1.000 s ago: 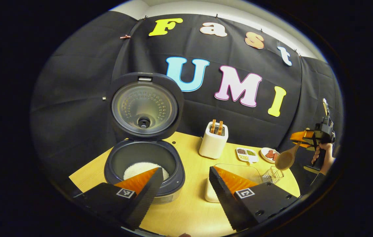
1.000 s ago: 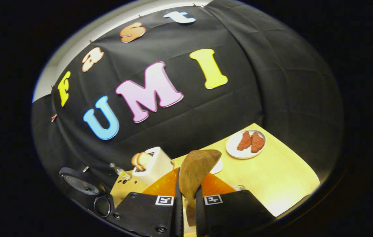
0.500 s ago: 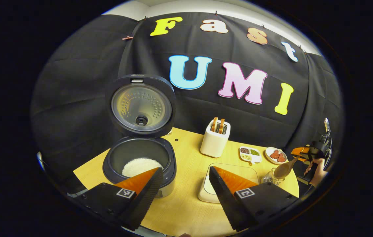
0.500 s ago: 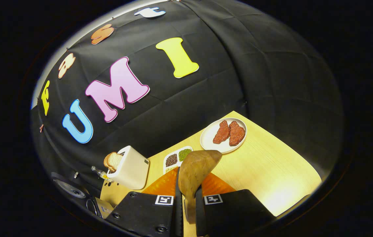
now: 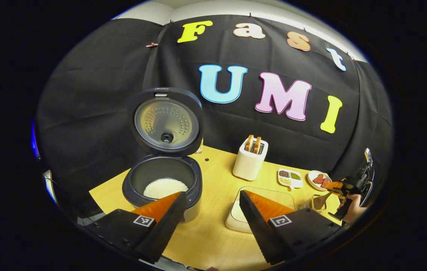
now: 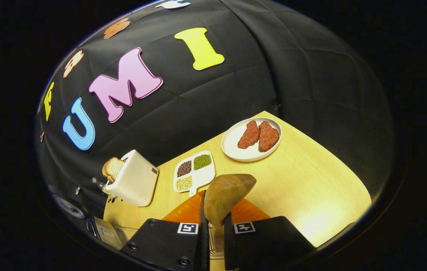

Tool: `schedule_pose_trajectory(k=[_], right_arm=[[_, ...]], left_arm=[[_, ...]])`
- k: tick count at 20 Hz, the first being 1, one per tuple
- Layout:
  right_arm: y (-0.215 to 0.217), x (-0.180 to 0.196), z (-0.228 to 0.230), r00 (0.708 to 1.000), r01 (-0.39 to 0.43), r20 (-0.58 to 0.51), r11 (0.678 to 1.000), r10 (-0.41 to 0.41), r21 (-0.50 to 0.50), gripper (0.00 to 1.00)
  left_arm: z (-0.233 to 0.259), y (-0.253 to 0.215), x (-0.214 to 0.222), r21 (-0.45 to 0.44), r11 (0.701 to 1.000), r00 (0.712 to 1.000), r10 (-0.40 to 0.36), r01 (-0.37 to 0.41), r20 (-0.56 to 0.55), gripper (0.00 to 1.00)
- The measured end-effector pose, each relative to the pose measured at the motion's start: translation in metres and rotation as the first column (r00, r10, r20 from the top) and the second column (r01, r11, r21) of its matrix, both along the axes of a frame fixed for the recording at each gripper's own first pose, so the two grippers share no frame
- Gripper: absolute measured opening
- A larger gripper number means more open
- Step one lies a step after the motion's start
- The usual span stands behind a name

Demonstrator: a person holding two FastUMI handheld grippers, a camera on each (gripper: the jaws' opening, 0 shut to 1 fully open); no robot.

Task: Close the left gripper, press the button to open the rice cooker; take a wooden spoon from the chopstick holder with the right hand, scoop a spoonful of rice and pour it into the rice cooker, then put the wooden spoon back into the chopstick holder.

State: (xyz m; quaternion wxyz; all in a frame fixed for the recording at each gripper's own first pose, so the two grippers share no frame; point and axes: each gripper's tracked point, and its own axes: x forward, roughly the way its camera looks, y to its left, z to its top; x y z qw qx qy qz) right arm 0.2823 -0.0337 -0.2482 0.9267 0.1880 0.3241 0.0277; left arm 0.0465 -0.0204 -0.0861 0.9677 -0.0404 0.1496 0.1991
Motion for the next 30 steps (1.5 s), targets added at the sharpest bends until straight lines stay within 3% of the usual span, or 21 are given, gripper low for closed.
schedule_pose_trajectory(k=[4, 5, 6, 10, 14, 20, 25, 30], right_arm=[[0.011, -0.010, 0.007, 0.999, -0.030, 0.014, 1.000, 0.030, -0.008, 0.21], [0.013, -0.013, 0.007, 0.999, -0.035, 0.022, 0.999, 0.035, -0.015, 0.16], [0.013, -0.014, 0.011, 0.999, -0.033, 0.032, 0.999, 0.034, -0.025, 0.25], [0.003, -0.025, 0.031, 0.995, -0.011, 0.097, 0.993, 0.023, -0.117, 0.99], [-0.013, -0.045, 0.070, 0.974, 0.020, 0.225, 0.972, 0.034, -0.233, 0.99], [-0.001, -0.088, 0.144, 0.911, 0.000, 0.389, 0.940, 0.141, -0.341, 0.98], [0.008, -0.136, 0.172, 0.895, -0.018, 0.411, 0.935, 0.174, -0.355, 0.98], [0.004, -0.181, 0.193, 0.886, -0.035, 0.408, 0.908, 0.222, -0.418, 0.98]], left_arm=[[0.009, 0.014, -0.004, 0.000, 1.000, 1.000, 0.018, -0.018, 0.016, 0.95], [0.013, 0.019, -0.005, 0.002, 1.000, 0.999, 0.023, -0.023, 0.025, 0.95], [0.019, 0.026, -0.006, 0.005, 0.999, 0.999, 0.033, -0.033, 0.039, 0.95], [0.049, 0.054, -0.011, 0.035, 0.995, 0.989, 0.084, -0.089, 0.124, 0.95], [0.080, 0.083, -0.006, 0.114, 0.989, 0.979, 0.075, -0.098, 0.189, 0.95], [0.115, 0.127, 0.022, 0.214, 0.973, 0.967, 0.023, -0.080, 0.255, 0.95], [0.141, 0.155, 0.058, 0.257, 0.964, 0.941, -0.025, -0.066, 0.338, 0.95], [0.177, 0.171, 0.083, 0.332, 0.941, 0.907, -0.079, -0.070, 0.414, 0.95]])
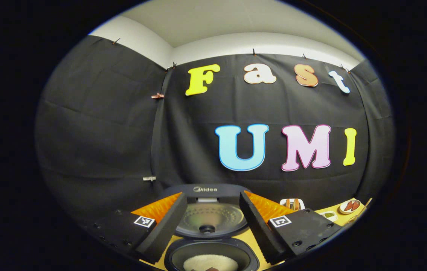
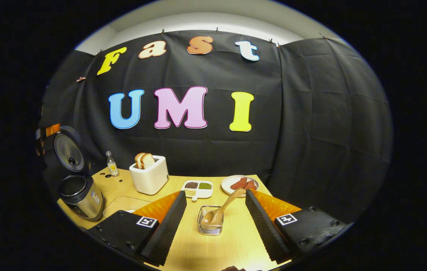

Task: Close the left gripper, press the button to open the rice cooker; take a wooden spoon from the chopstick holder with the right hand, scoop a spoonful of rice and pour it into the rice cooker, then put the wooden spoon back into the chopstick holder.

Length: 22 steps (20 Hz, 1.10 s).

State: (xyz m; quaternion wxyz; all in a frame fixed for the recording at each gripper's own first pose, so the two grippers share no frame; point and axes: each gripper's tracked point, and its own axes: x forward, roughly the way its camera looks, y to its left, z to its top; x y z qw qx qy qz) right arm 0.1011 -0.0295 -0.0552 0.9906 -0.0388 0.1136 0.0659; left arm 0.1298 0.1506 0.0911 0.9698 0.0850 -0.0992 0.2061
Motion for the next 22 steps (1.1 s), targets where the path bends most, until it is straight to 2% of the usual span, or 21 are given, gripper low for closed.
schedule_pose_trajectory(k=[2, 4, 6, 9, 11, 14, 17, 18, 22], right_arm=[[0.005, -0.017, 0.005, 1.000, 0.018, -0.012, 1.000, -0.018, 0.015, 0.98], [0.015, -0.025, 0.008, 0.999, 0.031, -0.018, 0.999, -0.030, 0.041, 0.98], [0.024, -0.030, 0.016, 0.999, 0.033, -0.001, 0.998, -0.033, 0.049, 0.98], [0.039, -0.030, 0.026, 0.999, 0.024, 0.024, 0.998, -0.025, 0.051, 0.98], [0.046, -0.029, 0.040, 0.998, 0.022, 0.060, 0.998, -0.026, 0.060, 0.99], [0.051, -0.026, 0.053, 0.994, 0.025, 0.104, 0.997, -0.032, 0.067, 0.99], [0.054, -0.023, 0.053, 0.993, 0.019, 0.112, 0.997, -0.027, 0.070, 0.98], [0.055, -0.021, 0.051, 0.994, 0.012, 0.111, 0.998, -0.019, 0.063, 0.98], [0.060, -0.014, 0.045, 0.995, -0.025, 0.103, 0.998, 0.020, 0.053, 0.98]], left_arm=[[0.007, 0.005, 0.008, 0.023, 1.000, 1.000, -0.016, 0.016, 0.019, 0.92], [0.005, 0.012, 0.020, 0.010, 0.999, 0.999, -0.030, 0.030, 0.017, 0.95], [0.006, 0.023, 0.029, -0.002, 1.000, 1.000, -0.021, 0.021, 0.019, 0.92], [0.020, 0.031, 0.045, 0.067, 0.998, 0.999, -0.023, 0.021, 0.030, 0.94], [0.011, 0.035, 0.061, 0.084, 0.996, 0.999, -0.035, 0.037, -0.023, 0.92], [0.006, 0.036, 0.074, 0.089, 0.995, 0.996, -0.033, 0.040, -0.077, 0.96], [0.003, 0.033, 0.073, 0.071, 0.997, 0.991, -0.022, 0.032, -0.130, 0.93], [0.004, 0.032, 0.072, 0.057, 0.998, 0.990, -0.021, 0.029, -0.141, 0.96], [-0.017, 0.016, 0.041, -0.022, 1.000, 0.975, -0.012, 0.007, -0.220, 0.97]])
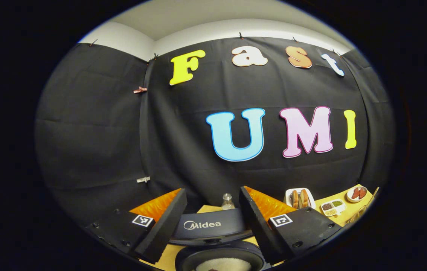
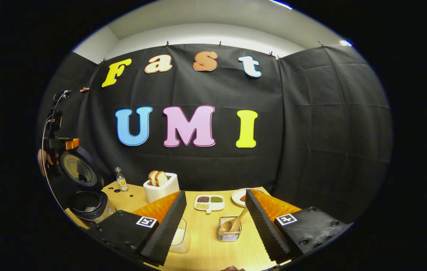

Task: Close the left gripper, press the button to open the rice cooker; take a wooden spoon from the chopstick holder with the right hand, scoop a spoonful of rice and pour it into the rice cooker, then put the wooden spoon back into the chopstick holder.

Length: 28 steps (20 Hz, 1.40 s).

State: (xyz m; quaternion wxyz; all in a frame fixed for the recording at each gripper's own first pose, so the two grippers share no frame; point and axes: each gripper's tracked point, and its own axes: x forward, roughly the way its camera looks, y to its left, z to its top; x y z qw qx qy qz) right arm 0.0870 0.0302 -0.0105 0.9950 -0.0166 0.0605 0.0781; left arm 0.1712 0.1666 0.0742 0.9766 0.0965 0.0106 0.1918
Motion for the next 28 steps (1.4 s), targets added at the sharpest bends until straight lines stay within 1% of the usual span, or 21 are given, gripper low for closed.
schedule_pose_trajectory(k=[4, 5, 6, 10, 12, 18, 24, 25, 28], right_arm=[[0.006, 0.012, -0.007, 0.998, -0.057, -0.008, 0.998, 0.057, 0.003, 0.98], [0.008, 0.015, -0.009, 0.997, -0.071, -0.016, 0.997, 0.071, 0.011, 1.00], [0.008, 0.018, -0.012, 0.996, -0.083, -0.024, 0.996, 0.084, 0.018, 0.98], [0.011, 0.025, -0.021, 0.990, -0.130, -0.056, 0.991, 0.132, 0.038, 0.98], [0.012, 0.025, -0.030, 0.984, -0.157, -0.082, 0.987, 0.159, 0.033, 0.98], [0.020, 0.030, -0.043, 0.966, -0.228, -0.120, 0.974, 0.228, 0.016, 0.98], [0.019, 0.036, -0.050, 0.959, -0.248, -0.138, 0.968, 0.249, 0.028, 0.99], [0.019, 0.037, -0.051, 0.958, -0.249, -0.143, 0.968, 0.250, 0.029, 0.98], [0.015, 0.036, -0.055, 0.955, -0.254, -0.152, 0.967, 0.255, 0.026, 0.98]], left_arm=[[-0.031, -0.018, -0.034, -0.098, 0.994, 0.993, 0.040, -0.051, -0.110, 0.98], [-0.041, -0.022, -0.043, -0.121, 0.991, 0.990, 0.049, -0.065, -0.131, 0.98], [-0.050, -0.026, -0.050, -0.134, 0.988, 0.987, 0.059, -0.079, -0.151, 0.98], [-0.096, -0.038, -0.077, -0.169, 0.977, 0.969, 0.087, -0.128, -0.230, 0.98], [-0.123, -0.041, -0.088, -0.191, 0.969, 0.957, 0.102, -0.157, -0.272, 0.98], [-0.173, -0.044, -0.102, -0.204, 0.958, 0.932, 0.127, -0.204, -0.339, 0.98], [-0.216, -0.047, -0.111, -0.227, 0.947, 0.914, 0.128, -0.228, -0.385, 0.99], [-0.213, -0.047, -0.109, -0.213, 0.953, 0.921, 0.126, -0.216, -0.370, 0.99], [-0.218, -0.046, -0.109, -0.223, 0.956, 0.919, 0.096, -0.193, -0.382, 0.99]])
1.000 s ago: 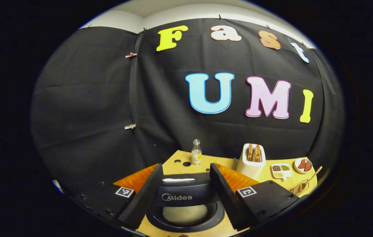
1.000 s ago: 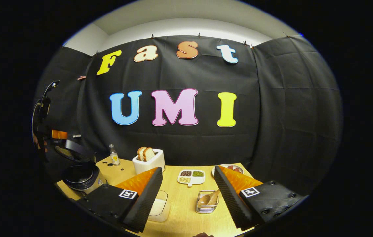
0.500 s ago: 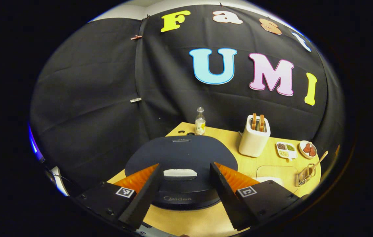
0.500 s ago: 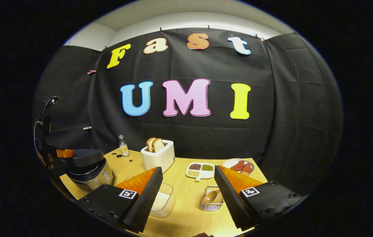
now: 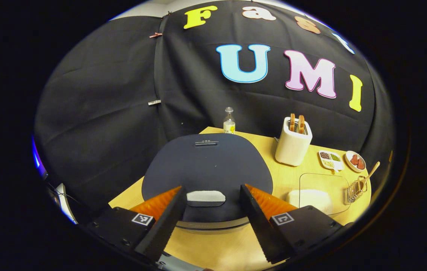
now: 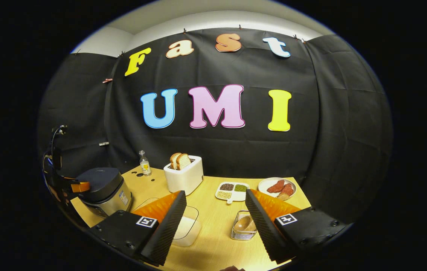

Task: Close the left gripper, press the button to open the rice cooker; take a wooden spoon from the chopstick holder with the right hand, scoop a spoonful of rice and pour it into the rice cooker, then put the wooden spoon back into the chopstick holder.

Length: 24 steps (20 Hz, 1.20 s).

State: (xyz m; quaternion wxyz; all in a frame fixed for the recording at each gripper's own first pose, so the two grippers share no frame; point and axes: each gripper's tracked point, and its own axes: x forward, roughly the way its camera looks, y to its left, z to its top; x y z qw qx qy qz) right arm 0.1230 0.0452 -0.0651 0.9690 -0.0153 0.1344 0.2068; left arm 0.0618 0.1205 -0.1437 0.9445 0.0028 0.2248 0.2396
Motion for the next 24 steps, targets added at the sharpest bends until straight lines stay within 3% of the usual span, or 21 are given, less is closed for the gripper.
schedule_pose_trajectory(k=[7, 10, 15, 19, 24], right_arm=[[-0.010, -0.002, -0.009, 0.999, -0.034, -0.011, 0.999, 0.034, -0.002, 0.98], [-0.011, -0.006, -0.013, 0.998, -0.060, -0.023, 0.998, 0.061, 0.012, 0.98], [-0.006, -0.023, -0.023, 0.995, -0.097, -0.038, 0.995, 0.096, -0.022, 0.99], [0.003, -0.036, -0.021, 0.998, -0.061, -0.033, 0.997, 0.060, -0.039, 0.99], [0.003, -0.056, -0.016, 0.999, 0.047, -0.008, 0.997, -0.047, -0.063, 0.99]], left_arm=[[-0.006, -0.001, -0.001, -0.029, 1.000, 1.000, -0.010, 0.010, -0.011, 0.99], [-0.002, -0.002, -0.002, 0.030, 0.999, 1.000, -0.028, 0.028, -0.005, 0.99], [-0.003, 0.007, -0.008, 0.062, 0.997, 0.998, 0.042, -0.045, 0.041, 0.95], [-0.006, 0.007, -0.007, 0.029, 0.999, 0.999, 0.032, -0.033, 0.037, 0.96], [-0.005, 0.007, -0.005, 0.040, 0.995, 0.996, -0.088, 0.087, 0.026, 0.96]])
